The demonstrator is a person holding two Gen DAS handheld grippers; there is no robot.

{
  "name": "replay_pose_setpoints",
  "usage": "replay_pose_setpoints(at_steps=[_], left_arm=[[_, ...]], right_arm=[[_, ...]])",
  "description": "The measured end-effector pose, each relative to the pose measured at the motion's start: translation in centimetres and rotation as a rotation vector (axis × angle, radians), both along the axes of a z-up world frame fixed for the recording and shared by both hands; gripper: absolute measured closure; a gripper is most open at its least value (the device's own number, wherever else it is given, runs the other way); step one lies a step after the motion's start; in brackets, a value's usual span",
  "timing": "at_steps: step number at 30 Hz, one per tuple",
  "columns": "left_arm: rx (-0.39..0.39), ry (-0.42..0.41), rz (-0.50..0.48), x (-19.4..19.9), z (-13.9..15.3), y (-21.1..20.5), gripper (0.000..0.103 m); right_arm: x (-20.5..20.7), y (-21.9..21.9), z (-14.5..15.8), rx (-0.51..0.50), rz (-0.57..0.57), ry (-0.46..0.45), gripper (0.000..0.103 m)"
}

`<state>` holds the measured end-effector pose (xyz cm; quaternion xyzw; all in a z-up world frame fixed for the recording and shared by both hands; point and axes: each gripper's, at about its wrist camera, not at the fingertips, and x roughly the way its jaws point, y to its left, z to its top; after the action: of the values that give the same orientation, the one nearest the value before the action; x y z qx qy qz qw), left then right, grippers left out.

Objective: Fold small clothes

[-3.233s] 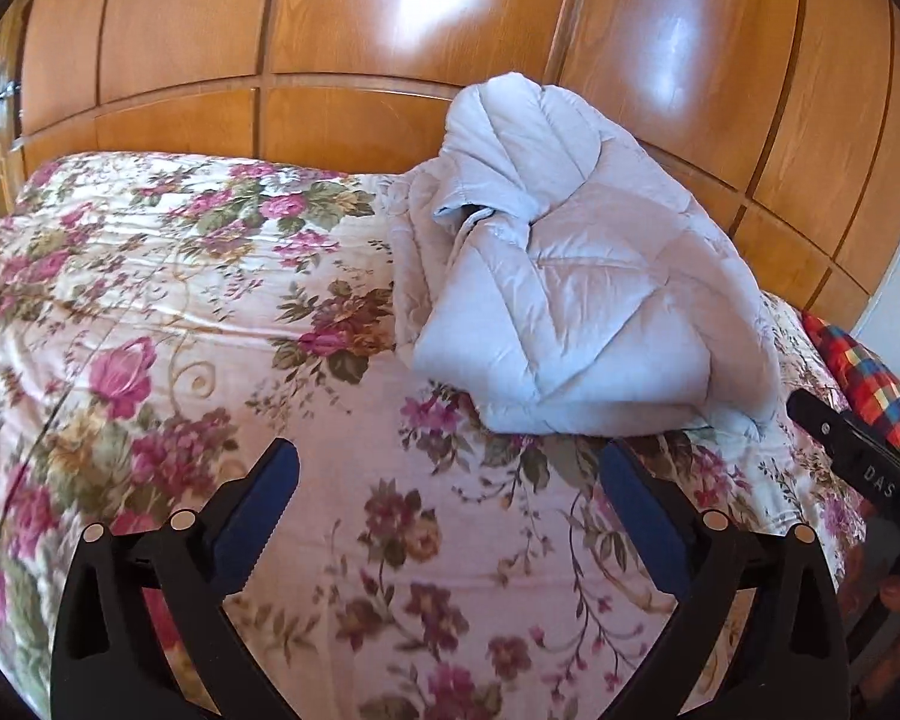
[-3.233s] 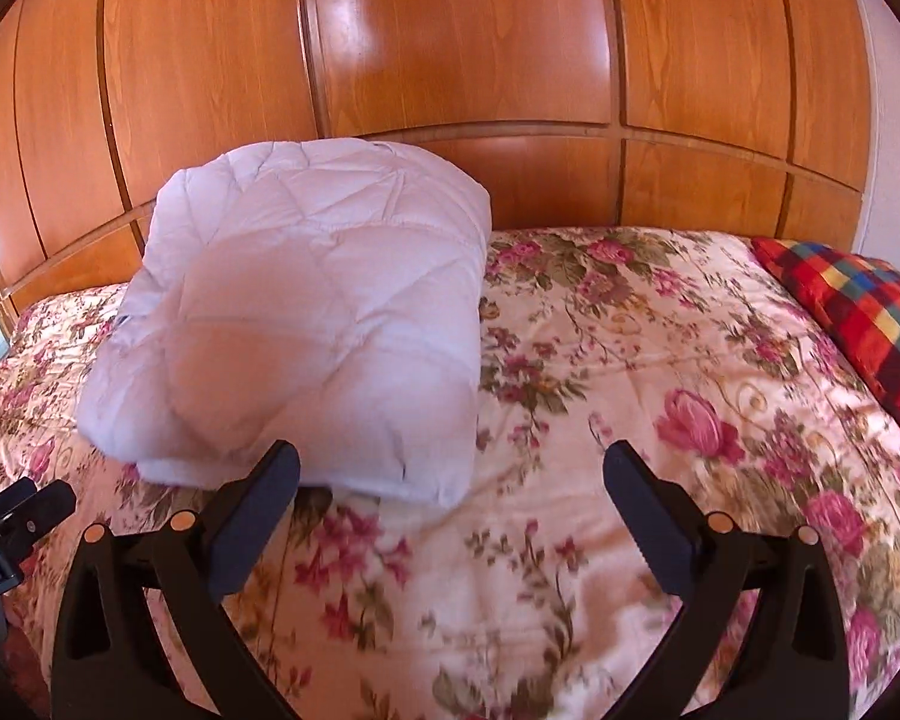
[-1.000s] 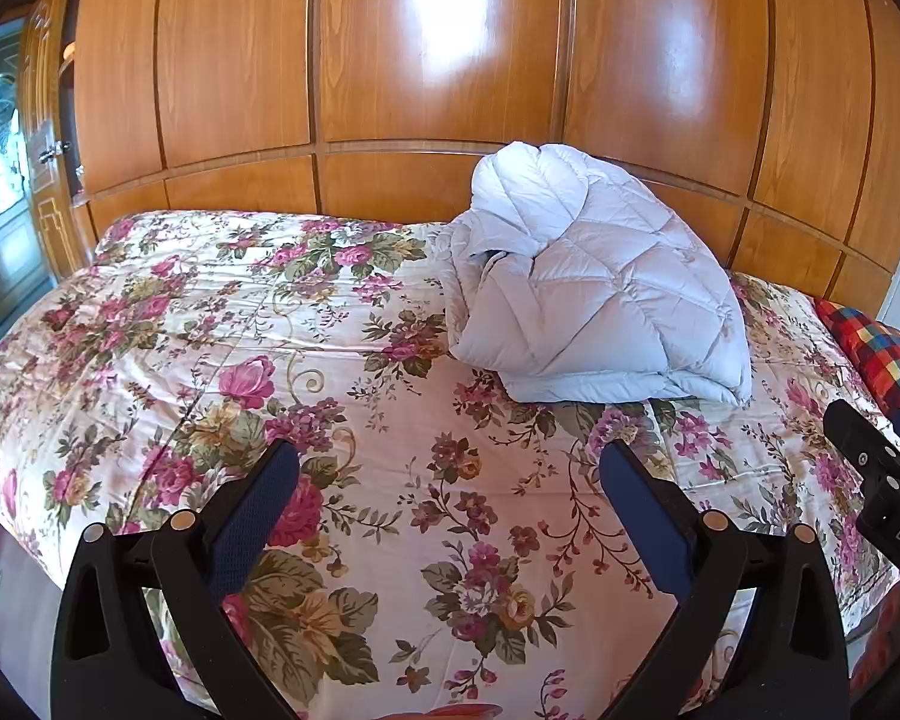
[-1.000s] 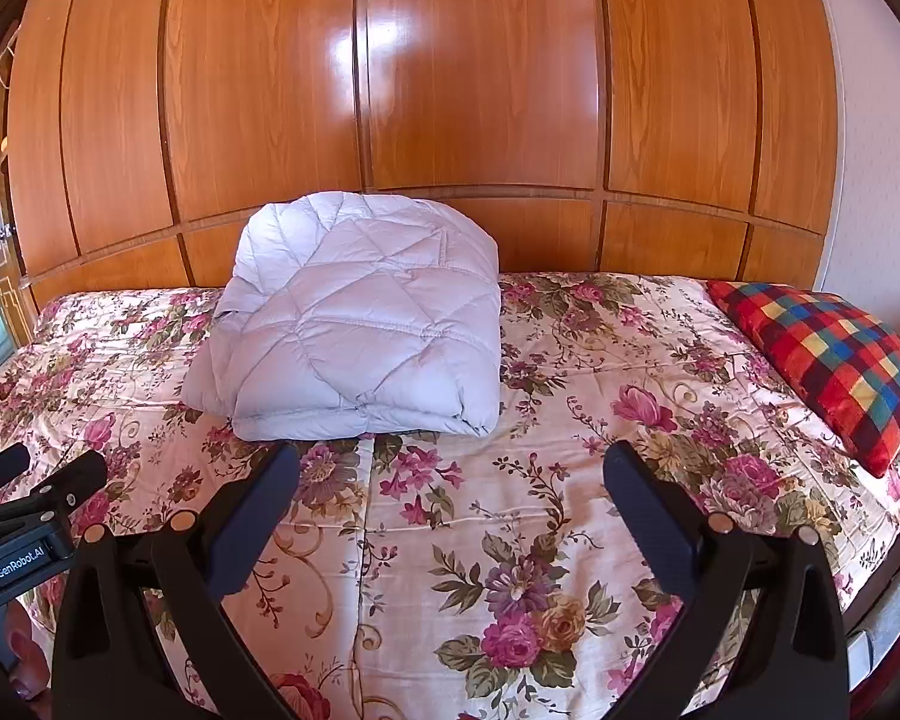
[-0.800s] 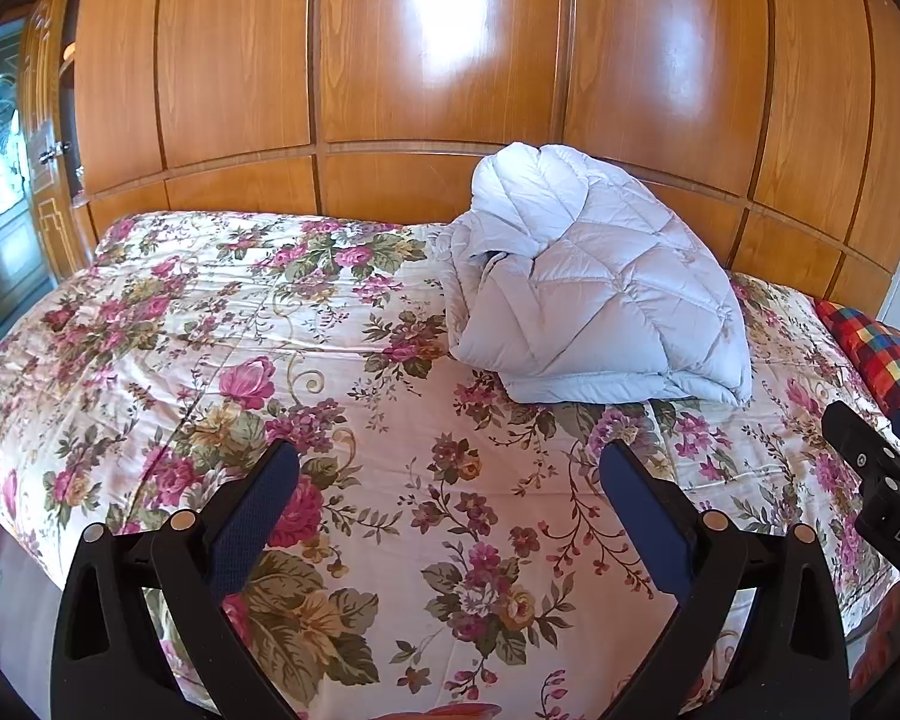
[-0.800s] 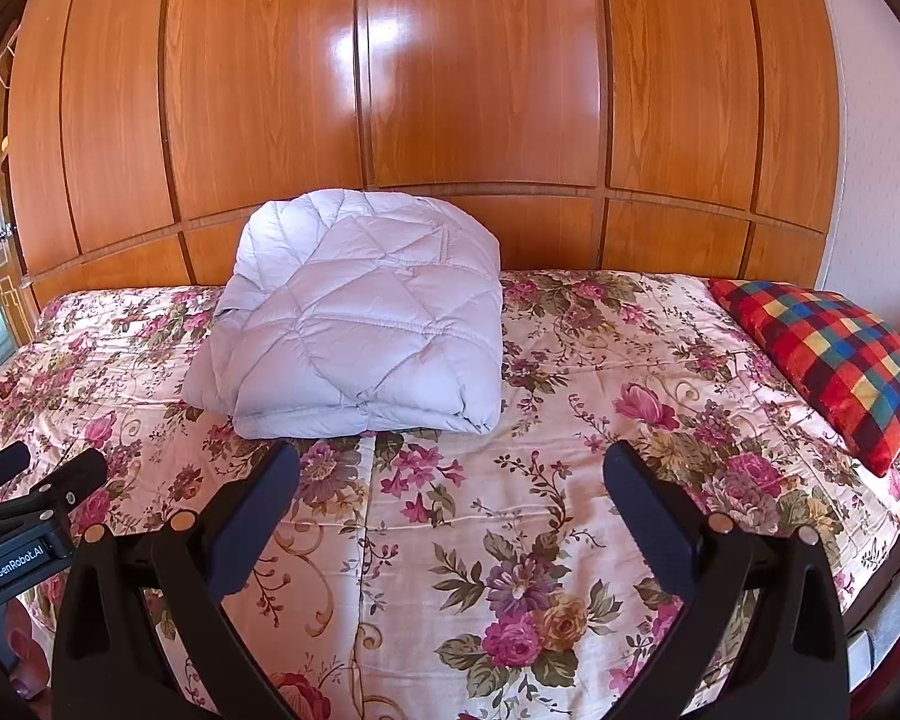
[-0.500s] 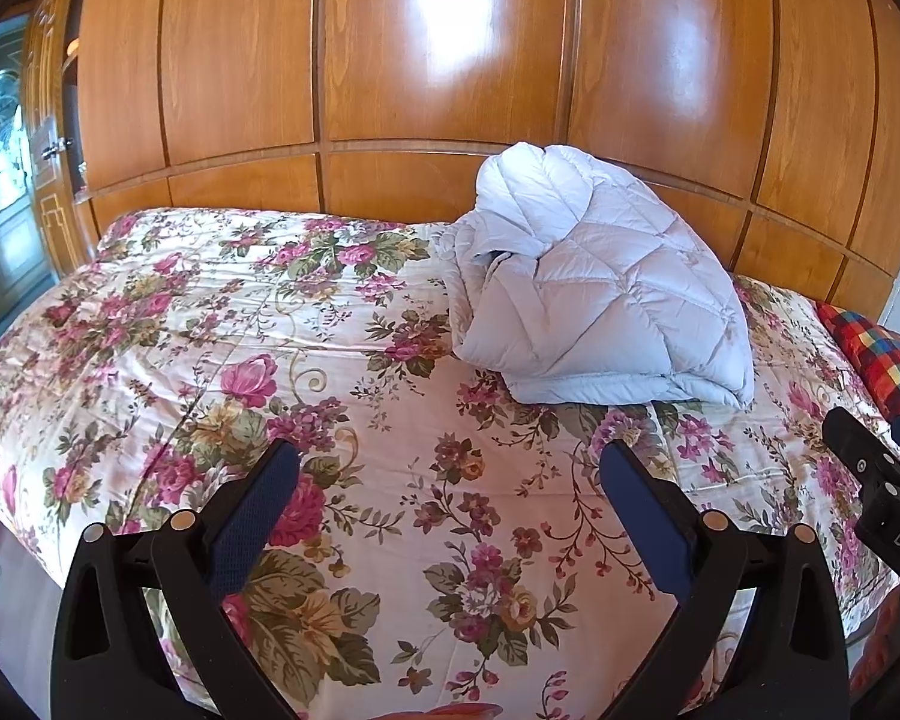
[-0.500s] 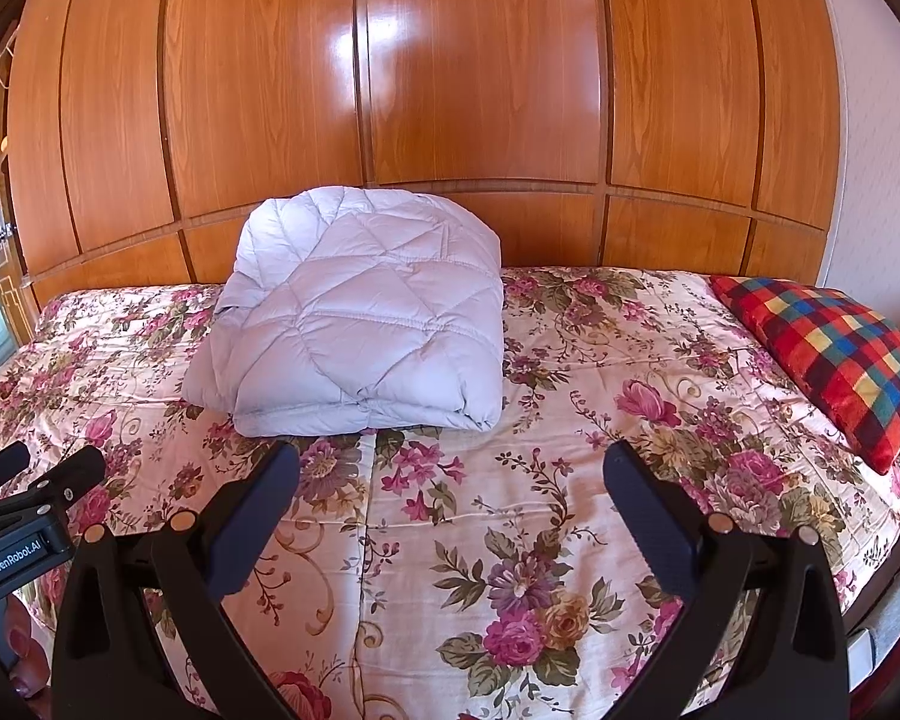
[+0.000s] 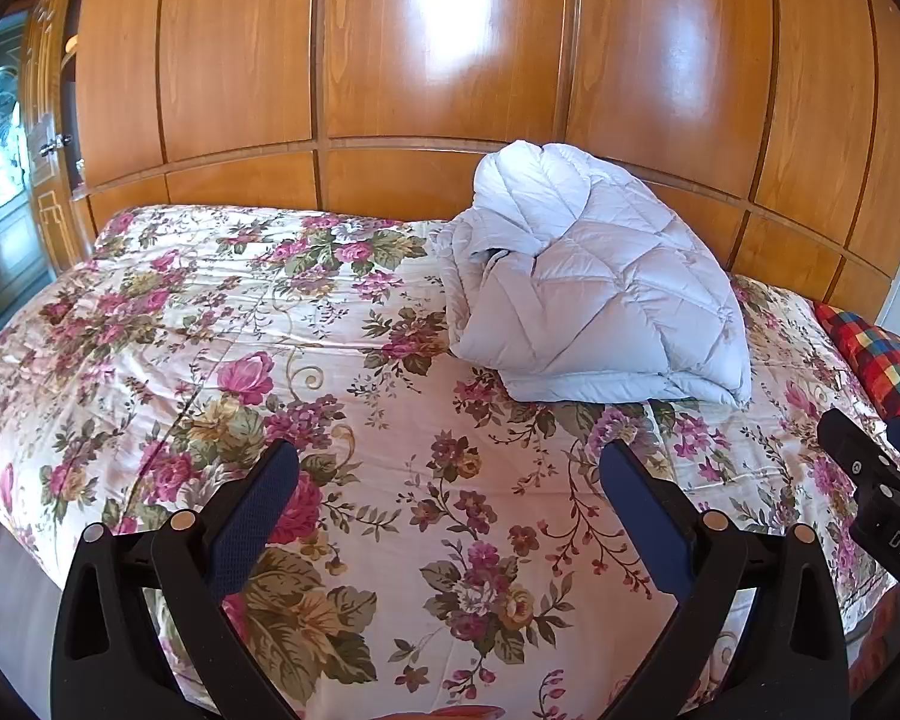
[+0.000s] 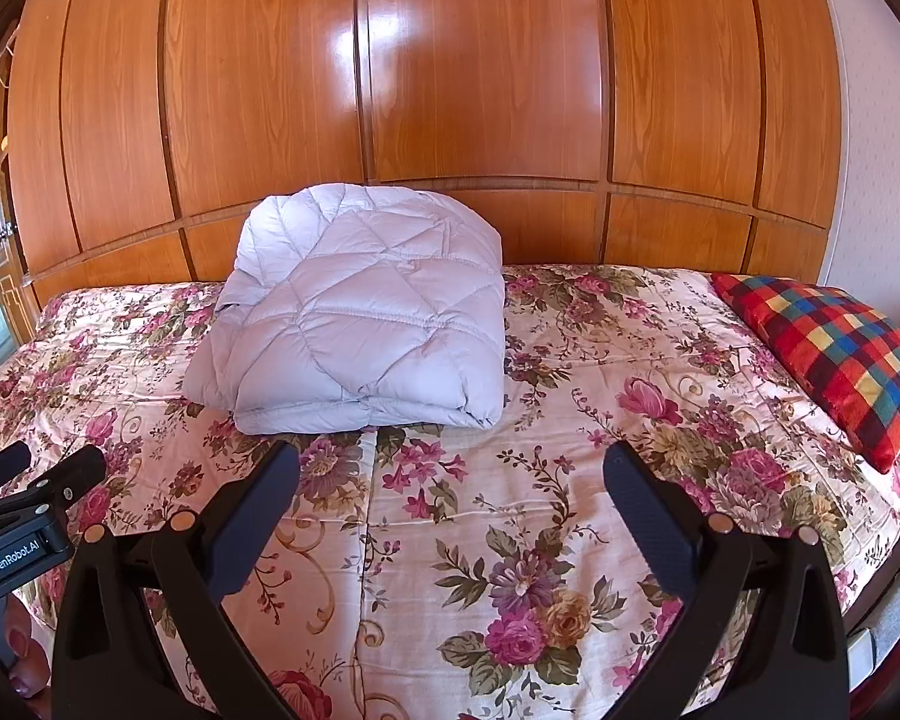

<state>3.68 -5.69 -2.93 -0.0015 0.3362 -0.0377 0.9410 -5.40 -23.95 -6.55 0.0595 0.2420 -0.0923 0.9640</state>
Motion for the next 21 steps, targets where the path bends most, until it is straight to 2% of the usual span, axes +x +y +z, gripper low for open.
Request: replay_pose_setpoints(at_steps=[21], left_arm=[[-0.006,-0.005,-0.024,-0.23,0.13,-0.09,0.004]], right_arm=[[0.15,0.13,-0.18,0.004,0.007,0.013,0.002]])
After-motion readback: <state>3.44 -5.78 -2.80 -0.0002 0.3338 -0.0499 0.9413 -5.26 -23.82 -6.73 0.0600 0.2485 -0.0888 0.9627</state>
